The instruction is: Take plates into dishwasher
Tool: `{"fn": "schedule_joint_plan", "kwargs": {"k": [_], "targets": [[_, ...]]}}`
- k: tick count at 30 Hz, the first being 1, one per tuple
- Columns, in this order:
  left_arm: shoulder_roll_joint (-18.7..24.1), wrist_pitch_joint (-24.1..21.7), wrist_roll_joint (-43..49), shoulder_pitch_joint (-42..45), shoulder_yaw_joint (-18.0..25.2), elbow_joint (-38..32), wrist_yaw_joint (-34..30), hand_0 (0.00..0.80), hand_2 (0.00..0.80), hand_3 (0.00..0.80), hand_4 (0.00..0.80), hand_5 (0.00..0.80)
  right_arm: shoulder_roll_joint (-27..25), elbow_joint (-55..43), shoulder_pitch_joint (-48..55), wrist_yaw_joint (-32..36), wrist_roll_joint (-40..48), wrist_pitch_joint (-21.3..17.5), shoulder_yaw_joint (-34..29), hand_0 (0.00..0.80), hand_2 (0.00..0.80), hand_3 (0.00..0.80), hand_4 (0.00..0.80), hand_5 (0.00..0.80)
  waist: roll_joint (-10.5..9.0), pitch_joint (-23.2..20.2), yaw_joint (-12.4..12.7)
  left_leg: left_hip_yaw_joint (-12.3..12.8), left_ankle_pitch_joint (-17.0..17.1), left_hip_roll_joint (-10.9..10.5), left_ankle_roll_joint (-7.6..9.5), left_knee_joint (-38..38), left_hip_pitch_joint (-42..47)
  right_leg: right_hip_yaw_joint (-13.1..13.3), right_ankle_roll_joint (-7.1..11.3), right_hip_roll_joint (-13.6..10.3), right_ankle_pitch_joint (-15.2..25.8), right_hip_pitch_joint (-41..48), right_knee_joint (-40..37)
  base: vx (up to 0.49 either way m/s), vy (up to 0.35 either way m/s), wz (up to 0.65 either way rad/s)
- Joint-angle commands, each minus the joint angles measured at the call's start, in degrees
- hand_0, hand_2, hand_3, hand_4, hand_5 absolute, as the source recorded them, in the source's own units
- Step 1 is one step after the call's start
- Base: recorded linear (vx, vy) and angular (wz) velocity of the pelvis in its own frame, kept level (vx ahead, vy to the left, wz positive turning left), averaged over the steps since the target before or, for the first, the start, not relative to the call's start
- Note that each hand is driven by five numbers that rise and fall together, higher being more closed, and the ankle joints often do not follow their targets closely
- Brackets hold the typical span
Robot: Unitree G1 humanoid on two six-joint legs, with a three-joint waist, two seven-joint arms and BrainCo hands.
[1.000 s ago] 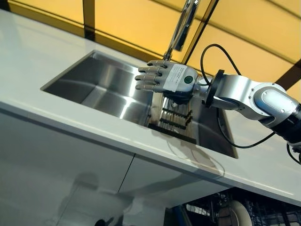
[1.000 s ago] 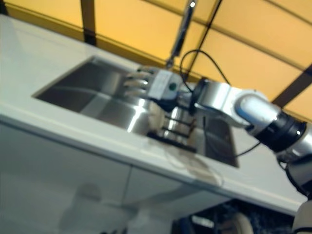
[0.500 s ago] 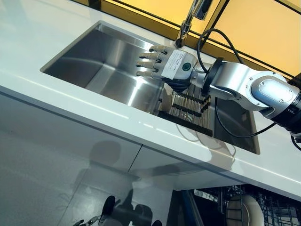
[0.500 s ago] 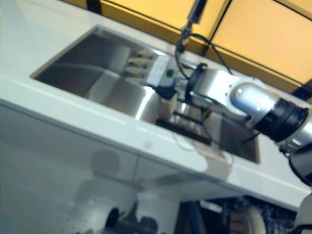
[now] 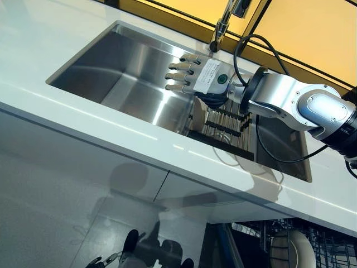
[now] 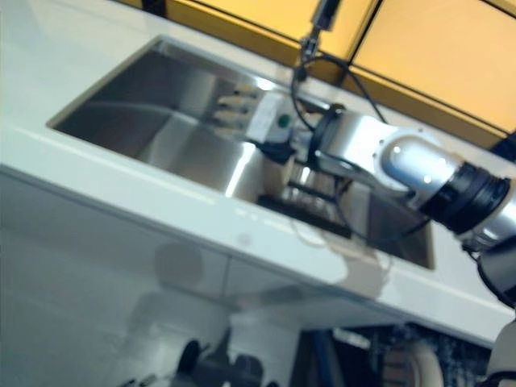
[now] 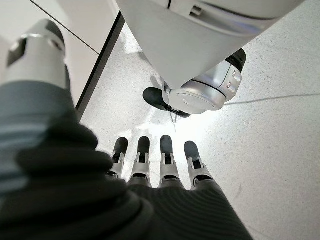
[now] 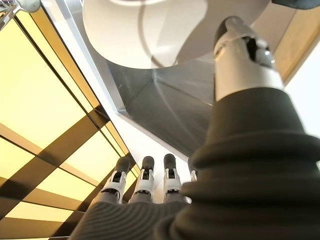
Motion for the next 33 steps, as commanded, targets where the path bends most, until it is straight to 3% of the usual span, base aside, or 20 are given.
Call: {"fn": "schedule_joint_plan", "kwargs": {"k": [1, 33], "targets": [[0.0, -0.99, -1.42, 0.87, -1.1, -0.45, -0.48, 0.0, 0.0, 0.0, 0.0, 0.0, -2.9, 1.61, -4.88, -0.38, -1.37, 0.88, 2.36, 0.0, 0.0, 0.0, 0.0, 0.0, -0.12, -0.15, 0.39, 2.93, -2.42, -3.06, 3.1, -2.35, 2.39, 1.07, 3.99, -0.36, 3.69, -1.61, 0.73, 0.0, 0.0, 0.0], [-0.24, -1.81, -3.34, -0.3, -1.03, -0.9, -1.3, 0.0, 0.0, 0.0, 0.0, 0.0, -3.01, 4.72, -1.84, 1.73, -2.5, -1.1, 3.18, 0.0, 0.0, 0.0, 0.0, 0.0, 0.16, 2.54, -0.13, 3.69, -1.99, -3.18, 3.02, -2.35, 0.77, 1.97, 3.64, -0.02, 3.92, -3.31, 0.63, -0.006, 0.002, -0.01]]}}
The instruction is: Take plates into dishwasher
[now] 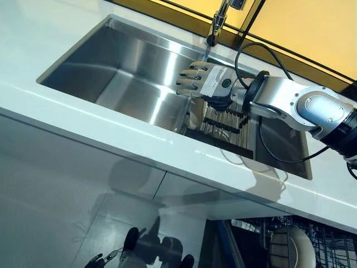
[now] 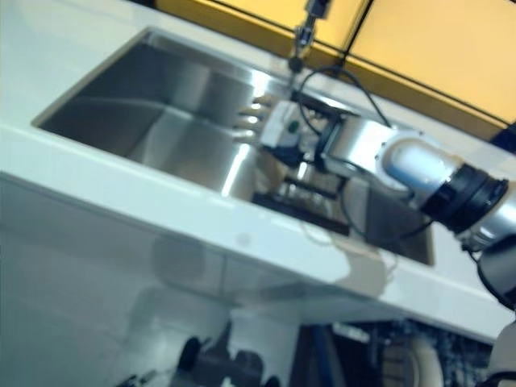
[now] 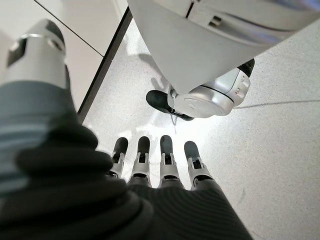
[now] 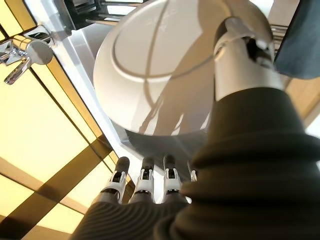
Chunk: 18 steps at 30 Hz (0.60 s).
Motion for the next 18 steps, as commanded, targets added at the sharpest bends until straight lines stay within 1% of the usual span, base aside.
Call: {"fn": "schedule_joint_plan", "kwargs": {"k": [1, 6, 13, 18], "targets": [[-0.18, -1.14, -2.32, 0.04, -0.96, -0.01, -0.73, 0.0, 0.0, 0.0, 0.0, 0.0, -2.81, 1.02, -2.64, -0.37, -0.95, 0.15, 1.84, 0.0, 0.0, 0.0, 0.0, 0.0, 0.25, 1.17, -0.03, 2.64, -2.05, -3.33, 2.99, -1.74, 0.78, 1.17, 3.63, 0.01, 3.88, -2.37, 0.66, 0.0, 0.0, 0.0], [-0.32, -1.39, -2.88, -0.14, -0.86, -0.4, -1.05, 0.0, 0.0, 0.0, 0.0, 0.0, -2.82, 1.68, -2.46, -0.57, -1.19, -0.18, 2.09, 0.0, 0.0, 0.0, 0.0, 0.0, 0.46, 1.81, 0.07, 2.59, -1.82, -3.4, 2.95, -1.74, 0.2, 1.13, 3.58, -0.06, 3.94, -2.8, 0.64, 0.0, 0.0, 0.0], [-0.42, -0.88, -4.11, -0.32, -0.9, -1.06, -1.19, 0.0, 0.0, 0.0, 0.0, 0.0, -2.31, 2.52, -2.48, 0.38, -1.86, 0.45, 2.55, 0.0, 0.0, 0.0, 0.0, 0.0, 0.69, 2.88, 0.27, 2.58, -1.44, -3.57, 2.91, -1.74, -0.62, 1.06, 3.59, 0.0, 4.26, -3.57, 0.55, 0.0, 0.0, 0.0], [-0.76, -0.99, -5.55, -0.4, -1.18, -1.41, -1.52, 0.0, 0.0, 0.0, 0.0, 0.0, -1.22, 4.45, -3.68, 1.36, -3.93, 0.93, 3.44, 0.0, 0.0, 0.0, 0.0, 0.0, 1.41, 3.92, 0.51, 2.65, -0.92, -3.79, 2.84, -1.74, -1.85, 1.12, 3.5, -0.05, 4.44, -4.55, 0.47, -0.03, 0.021, 0.0]]}}
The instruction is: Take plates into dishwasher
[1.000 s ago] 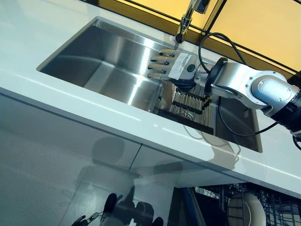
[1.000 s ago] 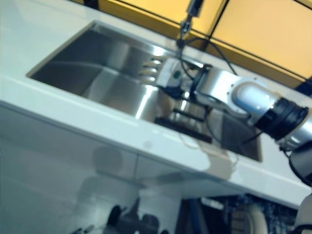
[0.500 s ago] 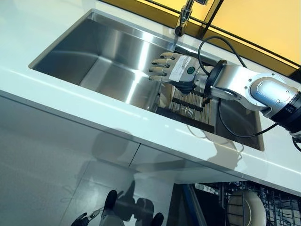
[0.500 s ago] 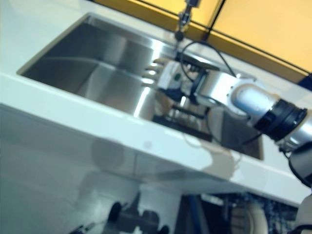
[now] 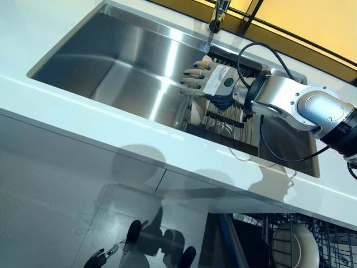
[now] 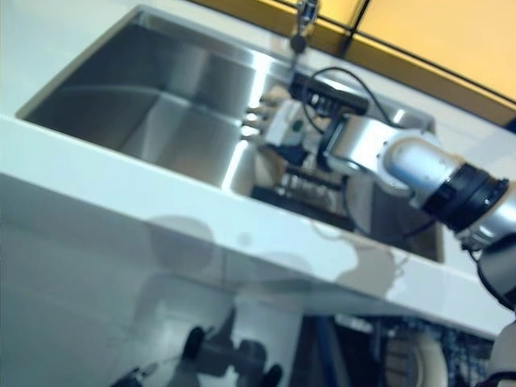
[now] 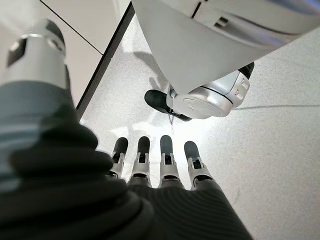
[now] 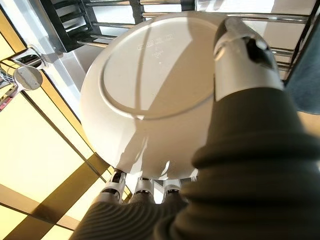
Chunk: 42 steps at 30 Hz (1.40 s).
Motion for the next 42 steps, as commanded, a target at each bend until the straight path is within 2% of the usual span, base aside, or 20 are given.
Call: {"fn": "schedule_joint_plan", "kwargs": {"k": [1, 6, 7, 8, 10, 11, 24, 42], "targets": [[-0.81, -0.59, -3.44, 0.08, -0.62, -0.72, -1.05, 0.0, 0.0, 0.0, 0.0, 0.0, -1.62, 2.71, -3.63, 1.32, -2.43, 0.85, 3.56, 0.0, 0.0, 0.0, 0.0, 0.0, 0.58, 2.39, 0.36, 2.44, -0.9, -3.81, 2.82, -1.79, -0.73, 1.07, 3.56, 0.01, 4.38, -3.34, 0.46, -0.03, 0.017, 0.0], [-0.93, -0.78, -4.28, 0.23, -0.52, -1.27, -1.57, 0.0, 0.0, 0.0, 0.0, 0.0, -1.24, 4.34, -4.66, 1.35, -3.62, 1.39, 4.5, 0.0, 0.0, 0.0, 0.0, 0.0, 0.73, 3.22, 0.59, 2.12, -0.5, -3.99, 2.72, -1.79, -1.51, 0.74, 3.56, -0.11, 4.61, -3.97, 0.42, -0.023, 0.007, 0.0], [-0.93, -0.55, -4.23, 0.09, -0.44, -1.57, -1.56, 0.0, 0.0, 0.0, 0.0, 0.0, -1.11, 4.66, -5.14, 1.46, -3.34, 1.91, 4.82, 0.201, 0.201, 0.201, 0.201, 0.201, 0.74, 3.35, 0.65, 2.09, -0.39, -3.99, 2.67, -1.79, -1.68, 0.71, 3.57, -0.1, 4.72, -4.13, 0.4, 0.0, 0.0, 0.0], [-0.89, -0.44, -4.57, 0.13, -0.63, -1.79, -1.5, 0.0, 0.0, 0.0, 0.0, 0.0, -1.08, 4.93, -5.24, 1.4, -3.6, 1.87, 4.87, 0.358, 0.358, 0.358, 0.358, 0.358, 0.82, 3.37, 0.64, 2.11, -0.26, -3.96, 2.66, -1.79, -1.78, 0.66, 3.56, -0.1, 4.8, -4.2, 0.41, 0.0, 0.0, 0.0], [-0.94, -0.41, -4.81, 0.09, -0.73, -1.8, -1.51, 0.0, 0.0, 0.0, 0.0, 0.0, -1.0, 5.18, -5.56, 1.38, -3.89, 1.78, 5.07, 0.489, 0.489, 0.489, 0.489, 0.489, 0.88, 3.35, 0.61, 2.12, -0.16, -3.98, 2.67, -1.79, -1.92, 0.73, 3.54, -0.09, 4.82, -4.32, 0.4, -0.018, 0.01, 0.0], [-1.16, -0.37, -5.22, 0.0, -0.95, -2.06, -1.36, 0.0, 0.0, 0.0, 0.0, 0.0, -0.61, 5.92, -6.04, 0.93, -5.34, 1.61, 5.43, 0.8, 0.8, 0.8, 0.8, 0.8, 0.97, 3.49, 0.73, 2.09, 0.01, -3.98, 2.61, -1.79, -2.25, 0.63, 3.53, -0.14, 4.87, -4.46, 0.29, -0.045, 0.02, -0.01], [-1.3, -0.01, -4.61, 0.05, -0.68, -2.55, -1.36, 0.0, 0.0, 0.0, 0.0, 0.0, -0.43, 6.45, -6.15, 1.3, -6.3, 1.24, 4.58, 0.8, 0.8, 0.8, 0.8, 0.8, 0.77, 2.6, 0.63, 2.43, -0.35, -4.03, 2.68, -1.79, -1.56, 0.38, 3.59, -0.24, 4.75, -3.91, 0.3, -0.007, 0.003, 0.0], [-1.93, -0.6, -1.86, 1.37, 0.41, -0.21, -0.4, 0.0, 0.0, 0.0, 0.0, 0.0, -2.28, 7.79, -4.98, 1.18, -3.69, 1.08, 3.55, 0.8, 0.8, 0.8, 0.8, 0.8, -0.09, -3.15, -1.25, 3.75, -2.09, -3.57, 2.8, -1.79, 2.45, 2.09, 3.92, -0.23, 4.34, -0.99, -0.1, 0.006, -0.002, -0.02]]}}
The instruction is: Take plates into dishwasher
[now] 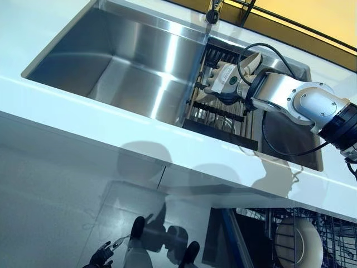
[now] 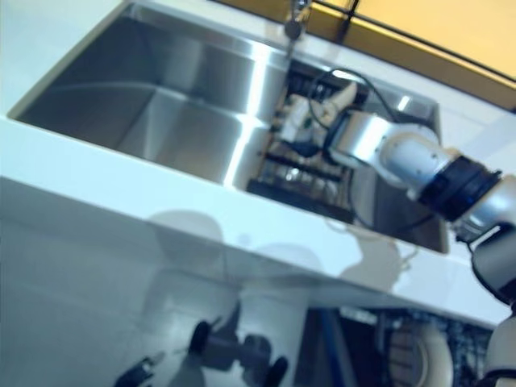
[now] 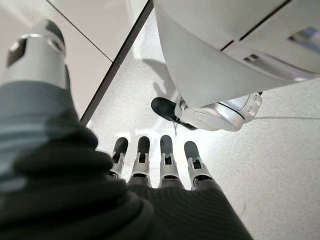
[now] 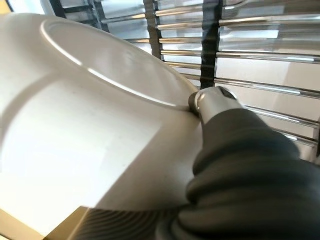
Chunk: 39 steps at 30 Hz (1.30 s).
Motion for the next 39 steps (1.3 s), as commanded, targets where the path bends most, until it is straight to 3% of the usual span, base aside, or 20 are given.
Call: {"fn": "schedule_joint_plan", "kwargs": {"k": [1, 9, 19, 23, 31, 39], "targets": [[-0.91, -0.69, 1.58, 2.77, 1.05, 1.8, 0.49, 0.0, 0.0, 0.0, 0.0, 0.0, -3.88, 0.68, -2.26, -1.06, 1.33, 0.8, -0.3, 0.8, 0.8, 0.8, 0.8, 0.8, -1.63, -5.48, -1.29, 2.59, -2.52, -3.82, 2.89, -1.66, 1.16, 1.34, 4.37, -0.31, 3.77, -1.55, -0.12, 0.02, -0.013, -0.11], [-1.61, -1.4, 3.98, 3.36, 1.91, 3.1, 0.39, 0.0, 0.0, 0.0, 0.0, 0.0, -5.55, 2.12, -0.8, -3.09, 3.3, 0.34, -1.6, 0.8, 0.8, 0.8, 0.8, 0.8, -2.35, -9.25, -2.92, 3.63, -3.55, -3.57, 2.87, -1.66, 4.12, 2.82, 4.6, -0.04, 3.39, 0.48, -0.12, 0.024, -0.012, -0.1], [-2.95, -1.71, 5.64, 4.35, 2.94, 5.18, 0.32, 0.0, 0.0, 0.0, 0.0, 0.0, -8.77, 1.65, 2.38, -1.69, 3.66, -1.89, -3.92, 0.8, 0.8, 0.8, 0.8, 0.8, -1.82, -14.8, -5.53, 6.25, -5.1, -3.21, 2.96, -1.66, 8.27, 4.99, 4.82, 0.21, 2.56, 3.03, -0.12, 0.037, 0.006, -0.19], [-3.51, -2.0, 6.72, 4.23, 3.44, 6.0, 0.28, 0.0, 0.0, 0.0, 0.0, 0.0, -10.11, 2.52, 4.74, -2.41, 8.43, -0.32, -5.48, 0.8, 0.8, 0.8, 0.8, 0.8, -1.4, -16.83, -6.71, 7.45, -5.62, -3.0, 2.84, -1.66, 9.57, 6.04, 4.87, 0.37, 2.25, 3.62, -0.12, 0.06, 0.009, -0.21], [-3.58, -1.3, 8.4, 3.78, 3.86, 6.23, -0.64, 0.0, 0.0, 0.0, 0.0, 0.0, -13.63, 7.89, 15.12, -7.99, 22.51, 6.73, -15.8, 0.8, 0.8, 0.8, 0.8, 0.8, 0.14, -19.06, -8.96, 9.36, -6.49, -2.39, 2.8, -1.66, 11.27, 7.83, 4.68, 0.81, 1.6, 4.43, -0.12, 0.015, -0.007, -0.18], [-4.19, -0.95, 9.67, 4.34, 4.5, 6.94, -2.15, 0.0, 0.0, 0.0, 0.0, 0.0, -19.08, 11.81, 29.39, -10.68, 28.87, 7.22, -28.03, 0.8, 0.8, 0.8, 0.8, 0.8, 1.29, -19.97, -11.57, 11.12, -6.91, -1.94, 2.93, -1.66, 12.91, 9.54, 4.48, 1.12, 1.42, 5.22, -0.12, 0.024, -0.002, -0.13]]}}
